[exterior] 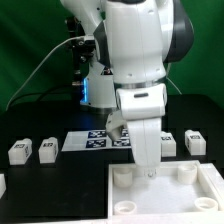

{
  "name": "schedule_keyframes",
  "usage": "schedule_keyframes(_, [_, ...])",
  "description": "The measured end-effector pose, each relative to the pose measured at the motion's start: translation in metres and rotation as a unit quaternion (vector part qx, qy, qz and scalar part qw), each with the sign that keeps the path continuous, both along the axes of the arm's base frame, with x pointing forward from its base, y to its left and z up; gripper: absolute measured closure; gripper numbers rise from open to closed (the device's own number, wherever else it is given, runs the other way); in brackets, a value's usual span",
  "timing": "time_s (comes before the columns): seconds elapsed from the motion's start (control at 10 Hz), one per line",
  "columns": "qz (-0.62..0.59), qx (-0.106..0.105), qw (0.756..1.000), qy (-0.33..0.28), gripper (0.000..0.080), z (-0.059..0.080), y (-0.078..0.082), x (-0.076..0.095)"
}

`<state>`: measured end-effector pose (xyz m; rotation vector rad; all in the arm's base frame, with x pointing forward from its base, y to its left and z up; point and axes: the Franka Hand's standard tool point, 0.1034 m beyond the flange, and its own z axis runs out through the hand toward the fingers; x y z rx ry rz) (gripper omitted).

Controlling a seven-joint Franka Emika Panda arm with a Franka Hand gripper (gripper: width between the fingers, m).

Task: Assemble one leg

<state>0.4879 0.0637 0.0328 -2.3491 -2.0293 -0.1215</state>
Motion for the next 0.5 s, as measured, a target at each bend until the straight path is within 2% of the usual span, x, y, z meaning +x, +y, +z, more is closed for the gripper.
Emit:
schedule_keyframes(0.3, [-0.203, 0.008, 0.979, 0.014, 0.0150, 0.015, 0.024, -0.017])
schedule_keyframes(0.5, [-0.359, 0.022, 0.933, 0.023, 0.0150, 0.025, 0.049, -0.025])
